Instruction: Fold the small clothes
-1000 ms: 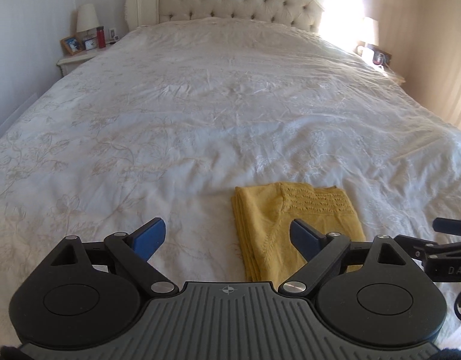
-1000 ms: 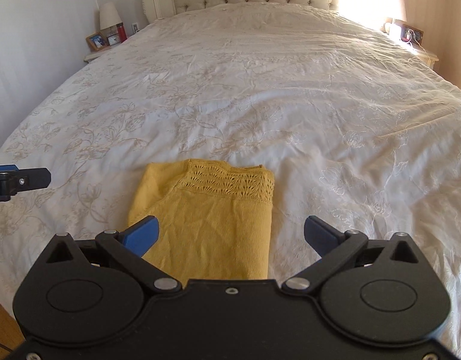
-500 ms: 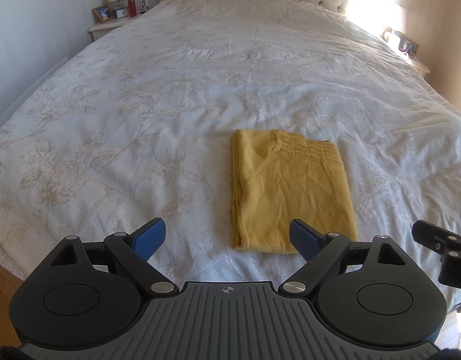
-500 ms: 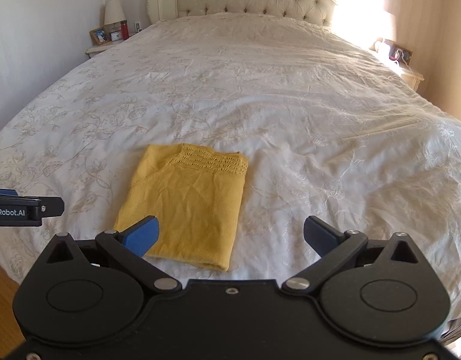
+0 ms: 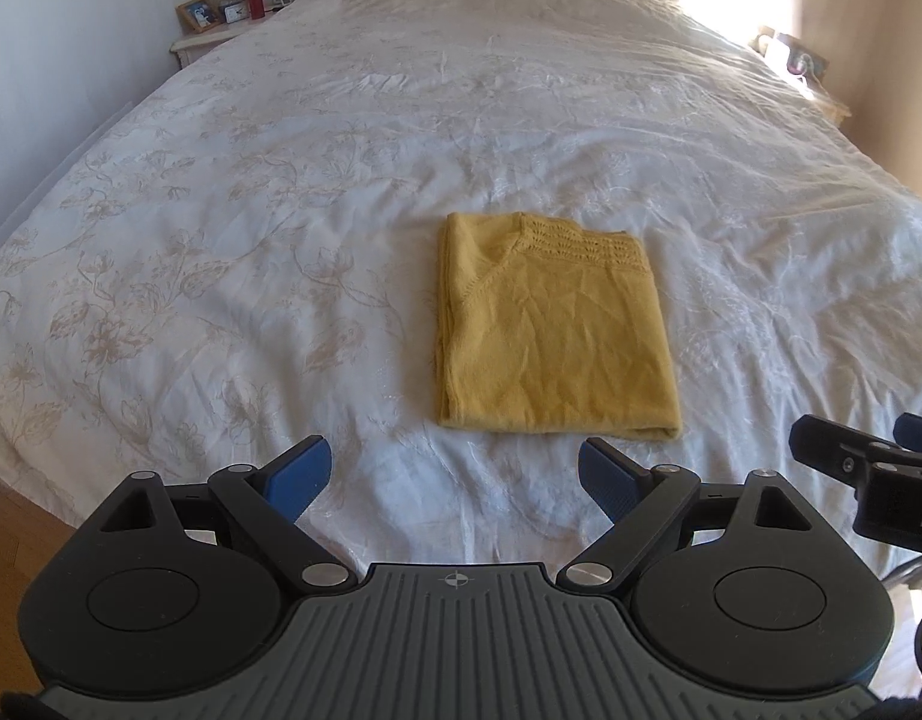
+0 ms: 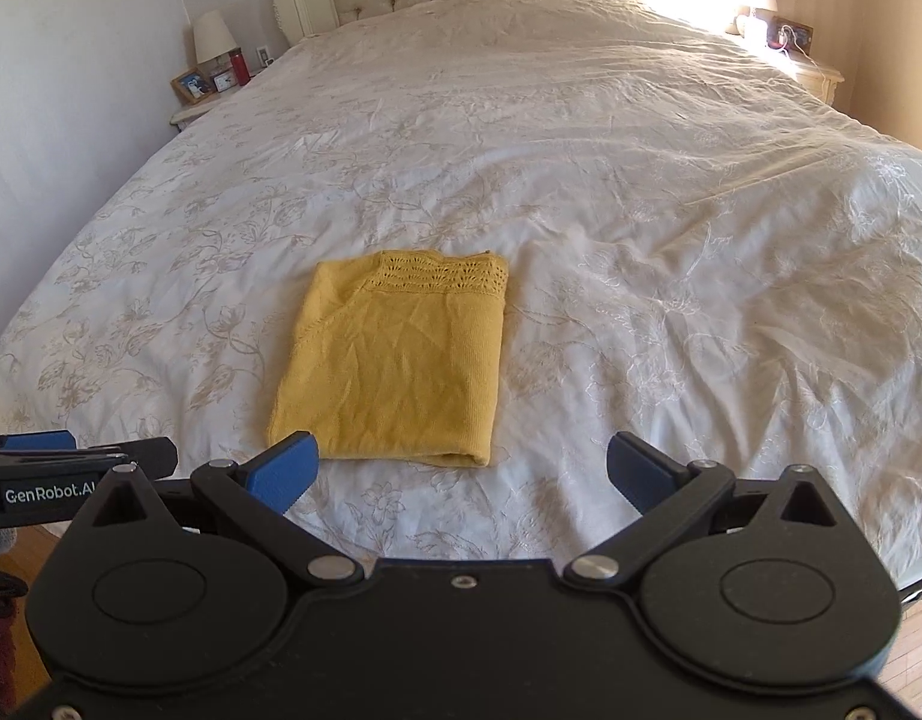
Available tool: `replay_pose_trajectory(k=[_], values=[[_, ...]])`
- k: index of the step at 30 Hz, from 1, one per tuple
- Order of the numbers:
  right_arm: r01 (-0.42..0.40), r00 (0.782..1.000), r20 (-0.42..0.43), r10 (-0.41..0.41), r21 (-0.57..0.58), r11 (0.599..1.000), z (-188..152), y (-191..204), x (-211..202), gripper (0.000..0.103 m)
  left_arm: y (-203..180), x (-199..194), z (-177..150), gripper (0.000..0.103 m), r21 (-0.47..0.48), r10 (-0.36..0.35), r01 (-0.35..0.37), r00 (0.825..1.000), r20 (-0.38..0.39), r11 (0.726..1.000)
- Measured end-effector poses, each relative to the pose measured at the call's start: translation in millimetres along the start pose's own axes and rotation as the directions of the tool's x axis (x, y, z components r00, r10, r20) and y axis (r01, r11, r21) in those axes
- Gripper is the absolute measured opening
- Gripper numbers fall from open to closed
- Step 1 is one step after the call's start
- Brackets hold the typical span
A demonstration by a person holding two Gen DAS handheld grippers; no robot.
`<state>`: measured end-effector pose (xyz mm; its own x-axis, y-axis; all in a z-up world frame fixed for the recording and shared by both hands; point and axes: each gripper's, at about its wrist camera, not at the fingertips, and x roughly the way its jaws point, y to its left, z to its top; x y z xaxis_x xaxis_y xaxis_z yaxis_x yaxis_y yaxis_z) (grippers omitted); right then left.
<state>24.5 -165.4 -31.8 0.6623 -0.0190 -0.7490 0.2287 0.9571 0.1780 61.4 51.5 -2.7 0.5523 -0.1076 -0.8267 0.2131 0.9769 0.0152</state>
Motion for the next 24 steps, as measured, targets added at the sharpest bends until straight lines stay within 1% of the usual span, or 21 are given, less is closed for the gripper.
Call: replay_pose_trajectory(k=[5, 15, 24], values=[[0.001, 1.000, 0.007, -0.001, 0.010, 1.000, -3, -1, -4, 0.102, -5, -4, -7, 0.090, 0.022, 0.001, -0.001, 1.000, -0.002, 1.000], [-0.018, 1.000, 0.015, 0.019, -0.033, 0.999, -3, 7, -9, 0.102, -5, -10, -10, 0.090, 0.011, 0.006, -0.005, 1.000, -0.005, 1.000], [-0.015, 1.000, 0.027, 0.016, -0.045, 0.999, -2, 8, -11, 0.102, -7, -8, -7, 0.090, 0.018, 0.012, -0.012, 1.000, -0.002, 1.000]])
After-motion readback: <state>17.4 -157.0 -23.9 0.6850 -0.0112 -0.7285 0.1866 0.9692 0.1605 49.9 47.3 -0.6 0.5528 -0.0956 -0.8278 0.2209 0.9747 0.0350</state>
